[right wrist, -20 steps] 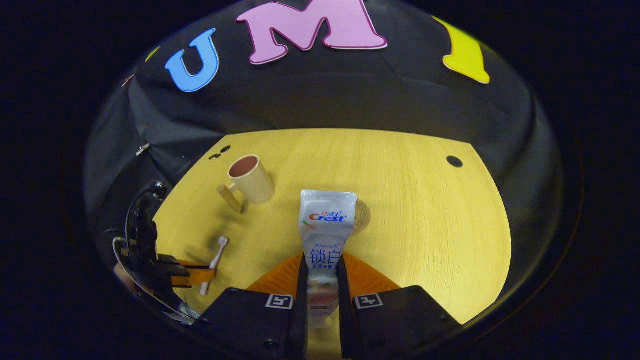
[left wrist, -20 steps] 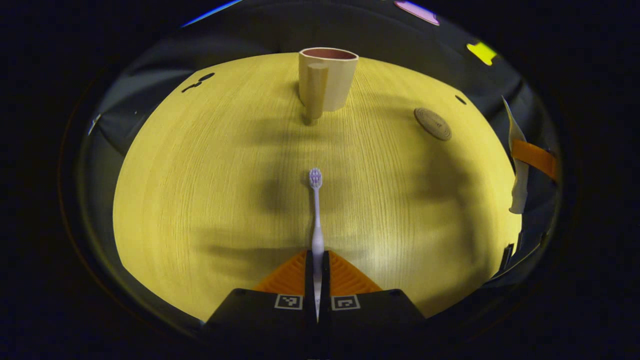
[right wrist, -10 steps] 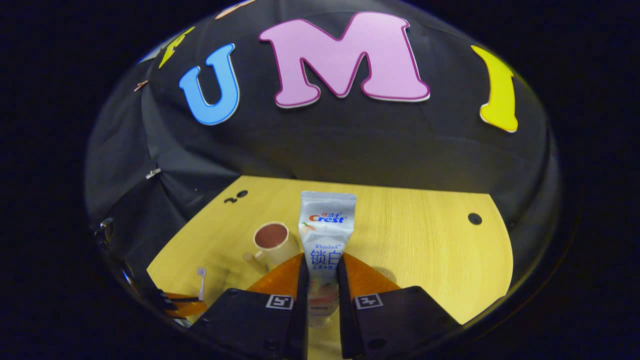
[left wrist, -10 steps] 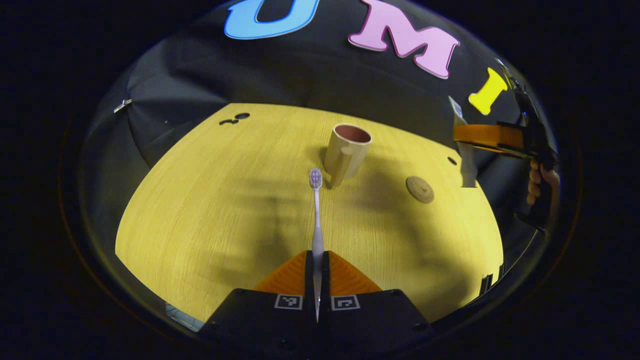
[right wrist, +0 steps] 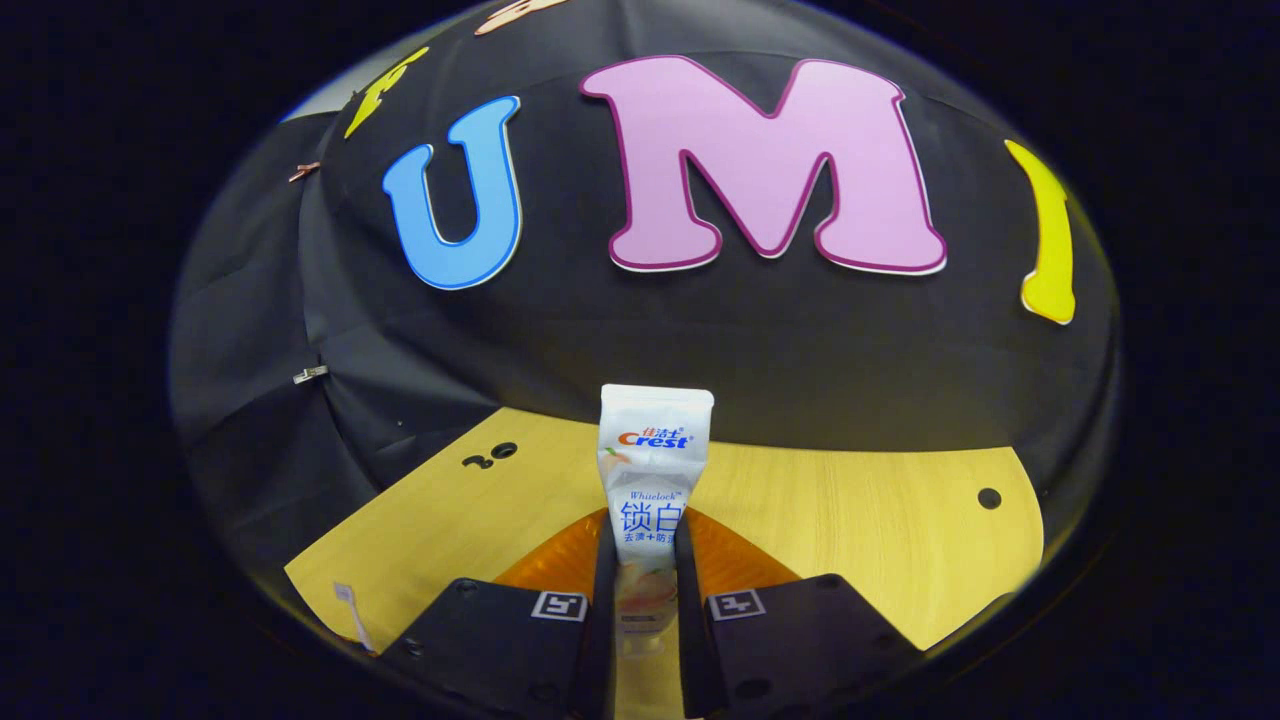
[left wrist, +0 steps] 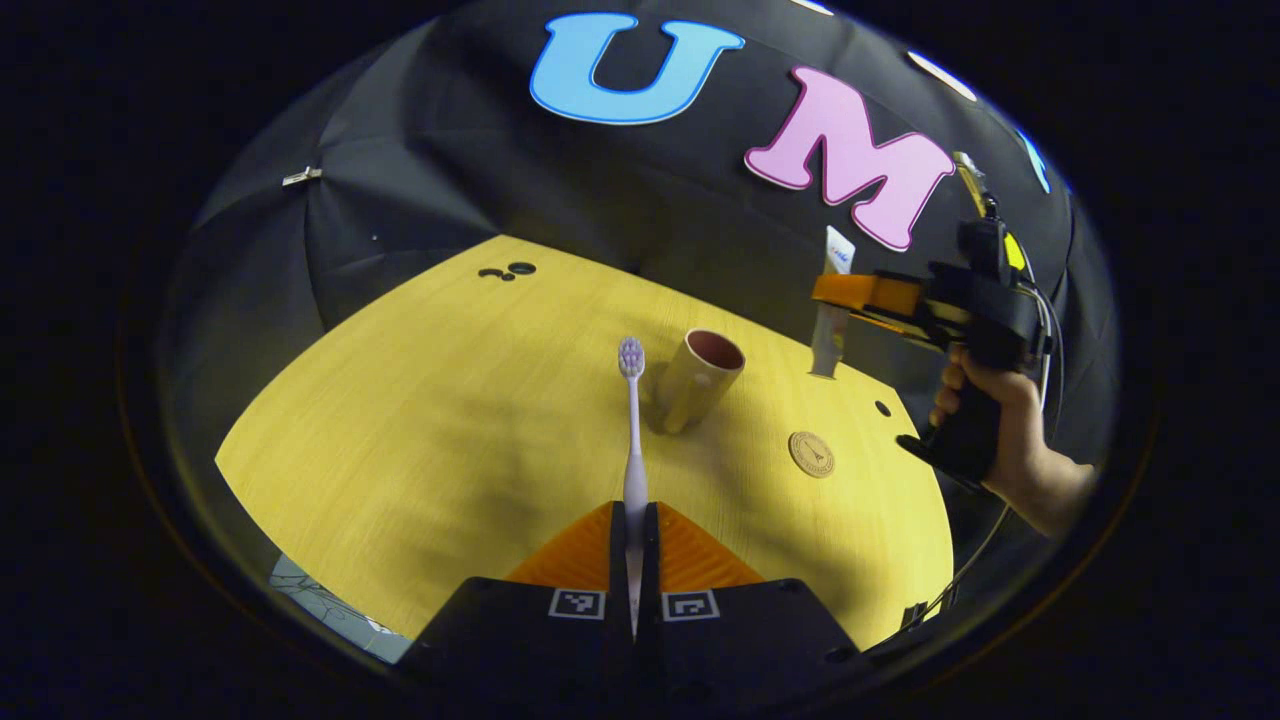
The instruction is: Put the toothbrush and toothpaste on the desktop into the cup, then pick up the cup and place it on the coaster on the desktop.
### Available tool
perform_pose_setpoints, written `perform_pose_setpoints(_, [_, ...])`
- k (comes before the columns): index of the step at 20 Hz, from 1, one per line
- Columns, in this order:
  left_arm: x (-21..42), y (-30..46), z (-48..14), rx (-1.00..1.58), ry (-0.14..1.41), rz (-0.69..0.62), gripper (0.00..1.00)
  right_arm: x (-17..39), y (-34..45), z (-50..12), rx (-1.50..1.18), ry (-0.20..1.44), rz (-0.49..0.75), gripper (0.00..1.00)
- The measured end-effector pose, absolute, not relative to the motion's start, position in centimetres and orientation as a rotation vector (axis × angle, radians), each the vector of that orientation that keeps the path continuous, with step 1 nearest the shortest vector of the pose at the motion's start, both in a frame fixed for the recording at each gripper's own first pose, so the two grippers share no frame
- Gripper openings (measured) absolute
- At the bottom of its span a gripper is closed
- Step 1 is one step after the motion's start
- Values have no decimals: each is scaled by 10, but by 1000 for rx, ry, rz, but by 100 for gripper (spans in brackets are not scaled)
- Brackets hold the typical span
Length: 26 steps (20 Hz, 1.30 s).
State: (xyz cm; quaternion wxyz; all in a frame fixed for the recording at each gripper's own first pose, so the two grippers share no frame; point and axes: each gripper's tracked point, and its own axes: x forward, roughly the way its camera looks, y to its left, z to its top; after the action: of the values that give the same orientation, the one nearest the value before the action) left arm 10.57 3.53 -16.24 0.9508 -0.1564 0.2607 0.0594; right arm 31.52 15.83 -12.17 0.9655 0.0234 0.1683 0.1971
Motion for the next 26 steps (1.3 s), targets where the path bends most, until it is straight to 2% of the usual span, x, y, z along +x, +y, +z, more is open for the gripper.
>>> perform_pose_setpoints(10, [81,78,-136,-349,434,254,6,364,214,-157,42,327,404,29])
perform_pose_setpoints(11, [83,86,-139,-351,423,265,6,366,217,-162,32,329,407,24])
perform_pose_setpoints(12, [83,90,-138,-353,414,278,6,366,219,-167,26,328,409,24])
perform_pose_setpoints(13, [81,93,-136,-354,404,291,6,369,220,-171,20,324,411,29])
perform_pose_setpoints(19, [79,94,-129,-352,379,313,6,369,220,-206,6,372,417,30])
perform_pose_setpoints(20, [81,92,-131,-349,381,311,6,367,219,-212,5,380,420,36])
perform_pose_setpoints(21, [84,89,-130,-347,386,306,6,365,219,-216,0,387,423,26])
perform_pose_setpoints(22, [85,88,-132,-340,389,307,7,362,219,-221,-6,397,430,27])
perform_pose_setpoints(23, [88,85,-132,-335,390,302,6,358,220,-227,-9,417,438,33])
perform_pose_setpoints(24, [89,81,-132,-331,393,299,6,354,220,-232,-8,439,448,29])
perform_pose_setpoints(25, [89,79,-132,-326,395,295,6,350,222,-236,-6,460,457,36])
perform_pose_setpoints(26, [89,73,-133,-324,400,287,6,347,223,-233,-4,453,468,38])
